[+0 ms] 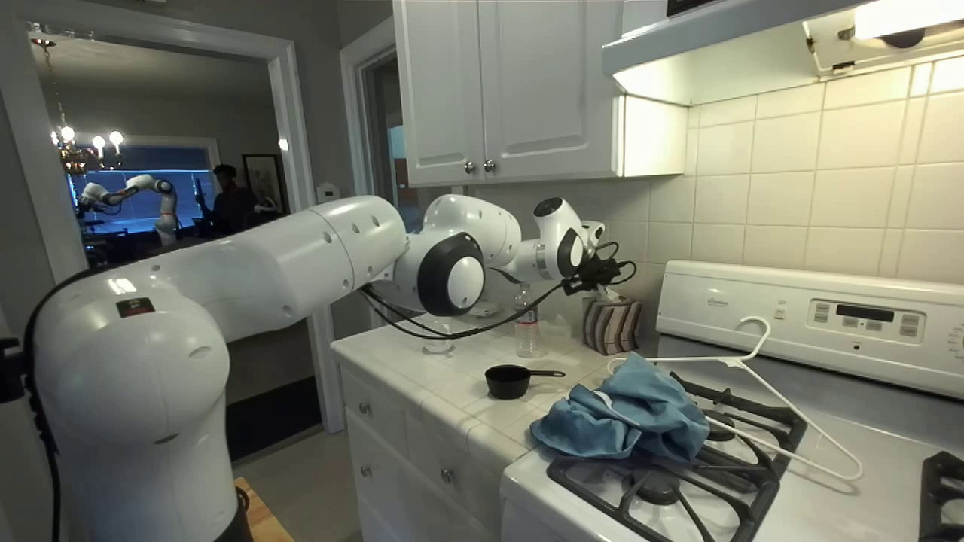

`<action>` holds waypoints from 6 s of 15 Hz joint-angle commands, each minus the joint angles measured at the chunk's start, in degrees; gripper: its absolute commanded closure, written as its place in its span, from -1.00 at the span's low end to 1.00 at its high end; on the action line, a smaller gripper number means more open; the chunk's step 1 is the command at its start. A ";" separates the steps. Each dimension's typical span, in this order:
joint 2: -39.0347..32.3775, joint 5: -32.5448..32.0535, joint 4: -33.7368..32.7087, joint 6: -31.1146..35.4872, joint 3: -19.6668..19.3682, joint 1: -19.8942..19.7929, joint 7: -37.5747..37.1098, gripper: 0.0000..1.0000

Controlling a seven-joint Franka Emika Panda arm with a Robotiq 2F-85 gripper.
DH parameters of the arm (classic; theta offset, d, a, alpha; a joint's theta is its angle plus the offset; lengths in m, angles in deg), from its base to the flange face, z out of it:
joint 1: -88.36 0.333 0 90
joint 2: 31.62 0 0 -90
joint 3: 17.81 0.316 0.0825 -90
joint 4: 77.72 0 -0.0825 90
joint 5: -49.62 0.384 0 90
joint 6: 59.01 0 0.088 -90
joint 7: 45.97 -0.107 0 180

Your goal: Remove one paper towel from the tissue box

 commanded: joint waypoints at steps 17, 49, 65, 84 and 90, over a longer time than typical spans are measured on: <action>-1.31 2.30 17.62 41.77 -22.95 5.19 -25.53 1.00; 34.99 56.29 81.91 82.25 -15.97 18.56 23.90 1.00; 42.79 79.62 83.42 88.71 -24.08 31.84 42.81 1.00; 50.52 62.11 110.42 88.43 -42.27 58.97 0.33 1.00; 52.53 37.26 113.28 88.96 -24.27 31.93 -14.60 1.00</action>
